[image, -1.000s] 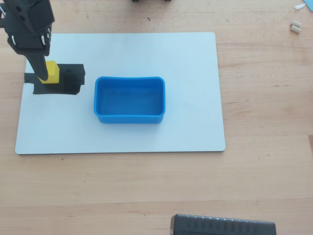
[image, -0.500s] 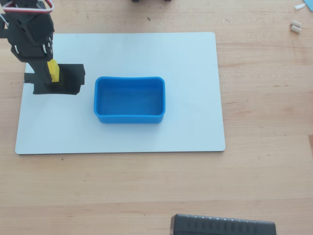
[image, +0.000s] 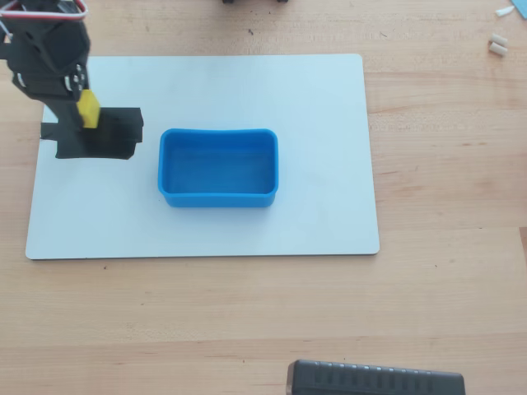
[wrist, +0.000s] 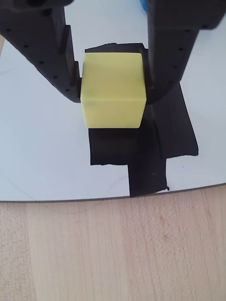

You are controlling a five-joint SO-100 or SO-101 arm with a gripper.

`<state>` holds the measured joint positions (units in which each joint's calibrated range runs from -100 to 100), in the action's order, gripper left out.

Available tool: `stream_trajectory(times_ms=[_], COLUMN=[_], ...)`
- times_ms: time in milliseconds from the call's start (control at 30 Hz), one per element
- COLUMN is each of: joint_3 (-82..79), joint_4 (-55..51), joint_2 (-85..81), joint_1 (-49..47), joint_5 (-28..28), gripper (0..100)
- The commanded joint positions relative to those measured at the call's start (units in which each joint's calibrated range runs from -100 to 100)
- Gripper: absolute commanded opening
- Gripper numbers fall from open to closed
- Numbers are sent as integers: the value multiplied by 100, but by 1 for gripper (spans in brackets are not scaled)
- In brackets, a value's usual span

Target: Pick up yellow cube and drop it in the blue rectangular bin

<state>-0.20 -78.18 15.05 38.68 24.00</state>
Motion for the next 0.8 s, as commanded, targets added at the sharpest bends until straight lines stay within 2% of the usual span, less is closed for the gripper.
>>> stream_trajectory(times_ms=[0,267,600,767], joint_3=[475,365,-298,-762], joint_4=[-357,-1241,-1224,-679], joint_2=[-562,-1639,-2717,-2866], joint_1=[-206,-798,-2616,-3053], joint_5=[-210,-484,-1221,-1416], gripper=[13,13,13,13])
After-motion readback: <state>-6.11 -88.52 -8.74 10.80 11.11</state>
